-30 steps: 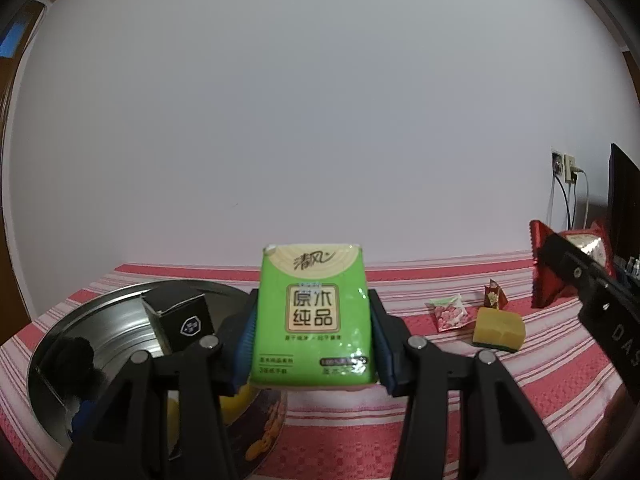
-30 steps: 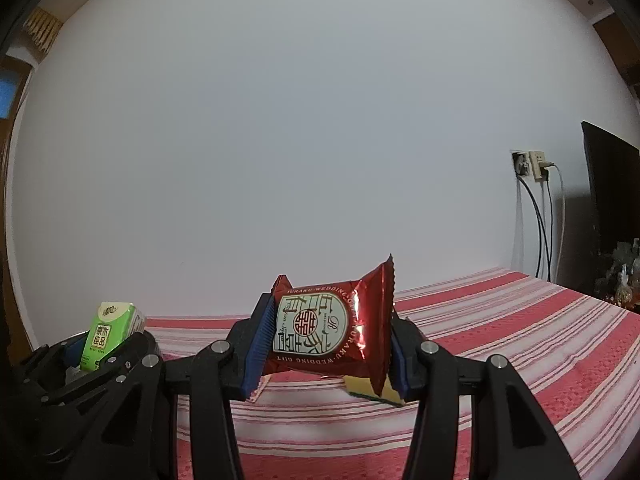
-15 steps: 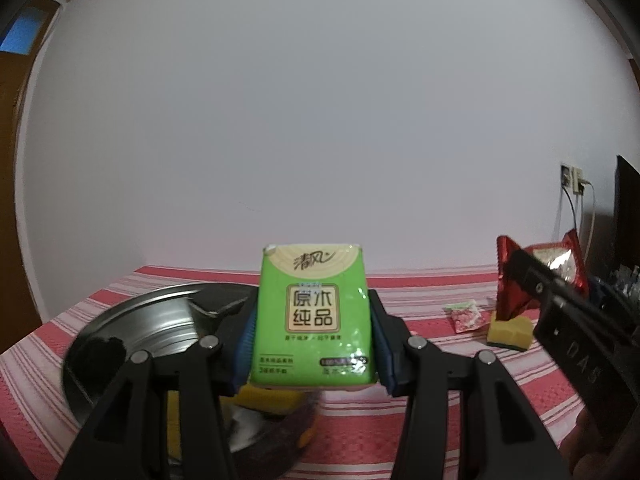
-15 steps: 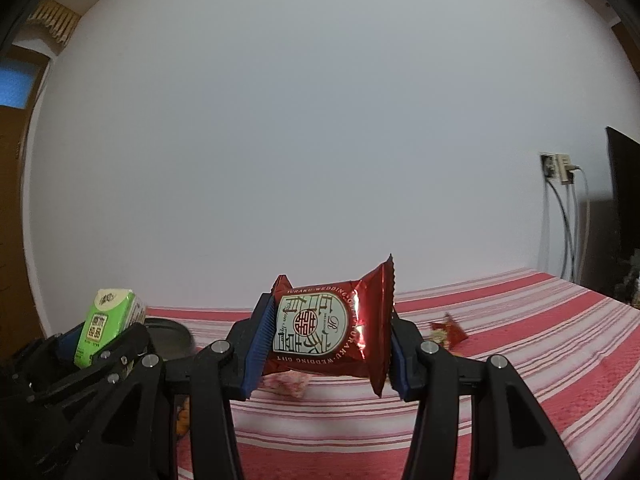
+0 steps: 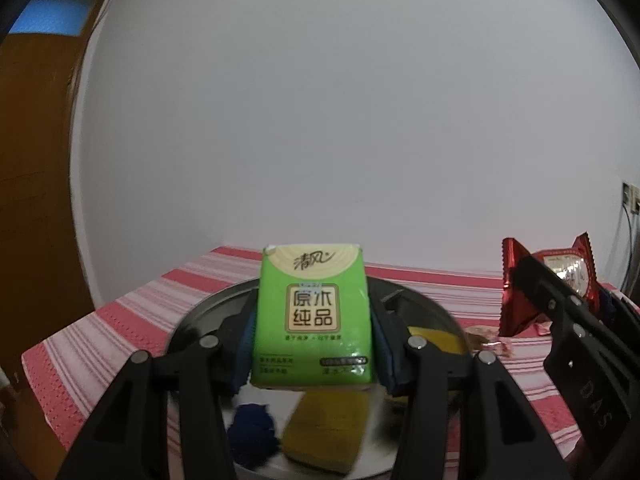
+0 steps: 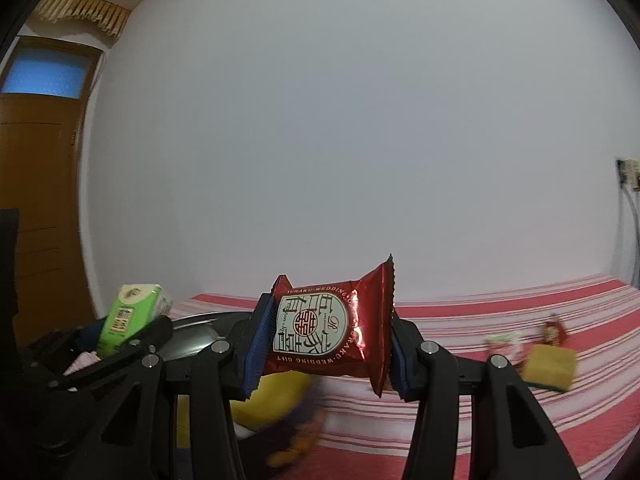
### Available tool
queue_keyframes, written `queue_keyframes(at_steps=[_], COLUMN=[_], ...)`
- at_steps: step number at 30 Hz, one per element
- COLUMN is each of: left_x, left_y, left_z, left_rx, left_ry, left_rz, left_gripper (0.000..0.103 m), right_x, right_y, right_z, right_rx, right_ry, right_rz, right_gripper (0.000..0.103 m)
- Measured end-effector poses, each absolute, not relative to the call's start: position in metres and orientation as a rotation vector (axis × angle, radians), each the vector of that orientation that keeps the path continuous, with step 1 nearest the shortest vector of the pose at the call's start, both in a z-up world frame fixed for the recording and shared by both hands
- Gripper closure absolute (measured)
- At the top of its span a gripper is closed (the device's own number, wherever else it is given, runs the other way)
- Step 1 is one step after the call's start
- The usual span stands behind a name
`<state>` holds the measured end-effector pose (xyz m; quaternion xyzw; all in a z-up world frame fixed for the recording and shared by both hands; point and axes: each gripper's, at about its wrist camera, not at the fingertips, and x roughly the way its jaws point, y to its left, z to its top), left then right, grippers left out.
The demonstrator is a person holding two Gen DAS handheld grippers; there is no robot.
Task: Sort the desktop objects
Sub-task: 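Carry the green tissue pack and red packet over the silver tin, then open left tool to drop the tissue pack while right tool releases the red packet into the tin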
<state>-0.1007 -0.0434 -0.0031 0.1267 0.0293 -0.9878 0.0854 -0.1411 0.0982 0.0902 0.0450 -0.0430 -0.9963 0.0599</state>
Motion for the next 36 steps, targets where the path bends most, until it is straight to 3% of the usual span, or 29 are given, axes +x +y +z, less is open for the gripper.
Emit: queue_keyframes(at_steps=[15, 21, 22, 23, 24, 29, 32, 36], left_x=[-0.116, -0.122, -0.123, -0.124, -0.127, -0.125, -0.132, -0.137], left_y=[-0.084, -0.074, -0.074, -0.073, -0.075, -0.071, -0.083, -0.084], left_z=[-0.012, -0.009, -0.010, -0.010, -0.007, -0.006, -0.014, -0.021], left_rx=[0.568, 0.628, 0.640, 0.651, 0.655, 0.624, 0.600, 0.601], left_ry=[0.132, 0.097, 0.108, 0.119, 0.123, 0.096, 0.082, 0.065], left_rz=[-2.779, -2.767, -2.763, -2.759, -2.755, -2.730, -2.716, -2.696], left_gripper=[0.054, 0.053, 0.051, 0.042, 0.029, 0.001, 0.000, 0.000], right_x=[-0.220, -0.257, -0.257, -0.255, -0.249, -0.221, -0.207, -0.198], right_y=[0.056, 0.050, 0.053, 0.058, 0.057, 0.076, 0.085, 0.091], right_z=[0.115, 0.112, 0.111, 0.112, 0.112, 0.110, 0.107, 0.103], right_rx=[0.336, 0.538, 0.524, 0.504, 0.477, 0.331, 0.236, 0.186], right_ry=[-0.132, -0.132, -0.135, -0.139, -0.145, -0.181, -0.196, -0.213], right_rz=[-2.792, -2.725, -2.733, -2.746, -2.758, -2.832, -2.890, -2.911], right_gripper=[0.050, 0.042, 0.037, 0.034, 0.033, 0.030, 0.019, 0.017])
